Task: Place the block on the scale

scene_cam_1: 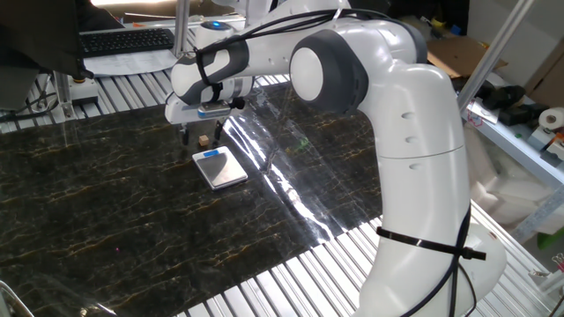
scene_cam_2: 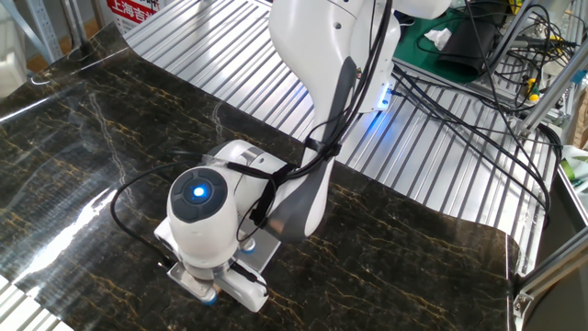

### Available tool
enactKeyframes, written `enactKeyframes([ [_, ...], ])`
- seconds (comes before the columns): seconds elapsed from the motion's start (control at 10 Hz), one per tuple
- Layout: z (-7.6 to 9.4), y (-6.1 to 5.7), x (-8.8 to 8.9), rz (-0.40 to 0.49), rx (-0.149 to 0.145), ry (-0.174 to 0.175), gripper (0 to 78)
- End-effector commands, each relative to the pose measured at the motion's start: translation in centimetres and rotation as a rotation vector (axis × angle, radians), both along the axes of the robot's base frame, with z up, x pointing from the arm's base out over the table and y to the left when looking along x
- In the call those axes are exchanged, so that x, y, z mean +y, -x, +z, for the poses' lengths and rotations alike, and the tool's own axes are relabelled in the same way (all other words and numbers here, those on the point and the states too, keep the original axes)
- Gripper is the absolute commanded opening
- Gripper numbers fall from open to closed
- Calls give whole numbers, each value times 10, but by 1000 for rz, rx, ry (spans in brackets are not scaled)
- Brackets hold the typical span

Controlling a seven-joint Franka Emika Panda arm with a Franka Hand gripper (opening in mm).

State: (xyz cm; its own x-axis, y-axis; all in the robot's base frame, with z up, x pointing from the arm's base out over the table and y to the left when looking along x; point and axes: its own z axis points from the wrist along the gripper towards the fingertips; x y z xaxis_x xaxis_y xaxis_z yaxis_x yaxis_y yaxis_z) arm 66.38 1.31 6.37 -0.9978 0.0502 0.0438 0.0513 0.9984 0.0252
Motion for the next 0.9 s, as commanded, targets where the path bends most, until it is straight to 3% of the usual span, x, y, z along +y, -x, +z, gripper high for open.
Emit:
enactKeyframes([
  [0.1,-1,-3,-4,7,-3,-7,774],
  [0.5,-2,-3,-4,4,-13,-28,774],
  [0.9,-2,-3,-4,8,-6,-25,774],
])
